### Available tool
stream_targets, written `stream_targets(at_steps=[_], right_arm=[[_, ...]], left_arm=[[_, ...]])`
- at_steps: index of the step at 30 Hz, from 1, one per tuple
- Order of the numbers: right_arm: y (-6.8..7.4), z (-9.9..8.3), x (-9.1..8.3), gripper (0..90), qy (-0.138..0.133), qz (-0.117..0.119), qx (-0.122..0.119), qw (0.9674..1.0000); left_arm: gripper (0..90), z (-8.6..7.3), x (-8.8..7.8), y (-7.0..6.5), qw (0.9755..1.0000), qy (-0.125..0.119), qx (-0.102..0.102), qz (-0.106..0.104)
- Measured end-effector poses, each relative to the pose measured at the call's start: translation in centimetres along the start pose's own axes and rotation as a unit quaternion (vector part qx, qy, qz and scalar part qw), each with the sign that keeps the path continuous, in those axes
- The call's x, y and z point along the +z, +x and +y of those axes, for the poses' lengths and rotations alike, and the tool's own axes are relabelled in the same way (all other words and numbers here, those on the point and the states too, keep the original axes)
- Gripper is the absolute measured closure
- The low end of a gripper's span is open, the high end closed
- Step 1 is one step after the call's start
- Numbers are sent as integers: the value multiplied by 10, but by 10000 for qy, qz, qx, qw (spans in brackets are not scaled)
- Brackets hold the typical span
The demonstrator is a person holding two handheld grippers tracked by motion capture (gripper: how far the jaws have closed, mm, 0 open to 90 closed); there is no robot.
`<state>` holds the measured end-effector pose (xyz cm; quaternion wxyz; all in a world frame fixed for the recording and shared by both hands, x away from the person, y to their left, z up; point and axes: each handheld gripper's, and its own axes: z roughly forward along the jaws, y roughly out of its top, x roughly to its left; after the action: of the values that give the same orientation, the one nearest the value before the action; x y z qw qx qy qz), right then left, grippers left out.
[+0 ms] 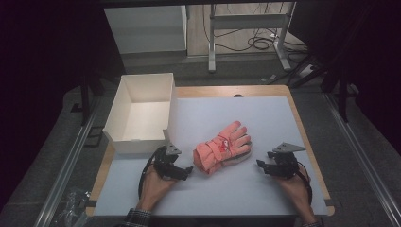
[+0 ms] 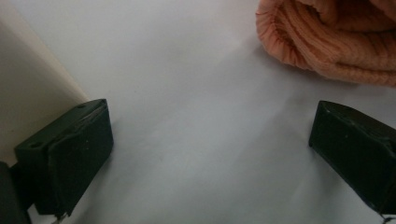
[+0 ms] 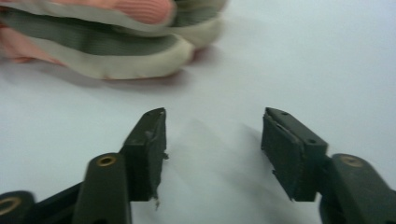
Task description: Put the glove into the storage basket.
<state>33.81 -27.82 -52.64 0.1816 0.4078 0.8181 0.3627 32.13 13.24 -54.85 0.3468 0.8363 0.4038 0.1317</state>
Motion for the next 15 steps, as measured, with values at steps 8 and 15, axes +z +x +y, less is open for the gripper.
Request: stream_targets(at_steps=[8, 15], right_arm=[[-13, -2, -1, 297, -9, -115, 100, 9999], [-9, -3, 1, 272, 57, -215, -72, 9997]], left_arm=[[0, 0, -7, -2, 9996, 106, 177, -195], [0, 2, -18, -3, 9989, -90, 219, -401]])
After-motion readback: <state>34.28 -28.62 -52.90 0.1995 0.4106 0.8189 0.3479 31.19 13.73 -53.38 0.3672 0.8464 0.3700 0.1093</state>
